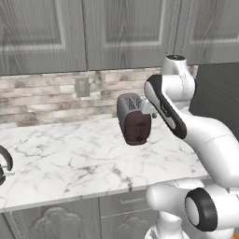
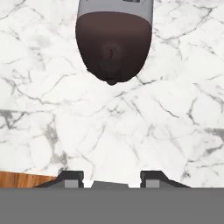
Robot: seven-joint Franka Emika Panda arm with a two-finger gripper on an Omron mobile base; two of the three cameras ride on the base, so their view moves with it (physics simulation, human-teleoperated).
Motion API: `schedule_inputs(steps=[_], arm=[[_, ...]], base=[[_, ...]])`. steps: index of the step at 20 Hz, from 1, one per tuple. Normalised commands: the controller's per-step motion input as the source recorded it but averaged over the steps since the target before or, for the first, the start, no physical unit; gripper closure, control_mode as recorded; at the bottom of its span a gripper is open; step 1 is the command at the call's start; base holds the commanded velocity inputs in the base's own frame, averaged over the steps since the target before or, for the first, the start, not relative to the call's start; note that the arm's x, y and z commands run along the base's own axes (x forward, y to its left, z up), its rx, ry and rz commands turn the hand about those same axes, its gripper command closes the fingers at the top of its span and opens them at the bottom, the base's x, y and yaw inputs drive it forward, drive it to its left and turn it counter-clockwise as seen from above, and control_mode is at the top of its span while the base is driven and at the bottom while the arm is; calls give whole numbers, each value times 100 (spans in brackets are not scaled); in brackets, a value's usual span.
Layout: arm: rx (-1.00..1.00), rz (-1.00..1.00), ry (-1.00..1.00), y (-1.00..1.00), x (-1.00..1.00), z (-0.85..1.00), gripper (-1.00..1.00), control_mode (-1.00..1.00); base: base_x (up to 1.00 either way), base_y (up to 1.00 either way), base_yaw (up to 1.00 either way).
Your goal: Navigate to the coffee machine.
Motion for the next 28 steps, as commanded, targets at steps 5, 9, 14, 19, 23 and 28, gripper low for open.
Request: schedule_inputs(steps=[5,9,14,19,23,28], arm=[[0,0,0,0,-35,-9,-100,-100],[0,0,0,-4,-96,-27,-100,-100],[0,0,0,0,-82,-25,-100,-100],[0,0,-1,0,-60,-31,-100,100],[0,0,0,0,0,0,-100,100],[0,0,0,0,0,0,-100,100]], base=[[0,0,0],[0,0,0],[0,0,0],[-16,0,0],[-71,0,9],[-30,20,35]])
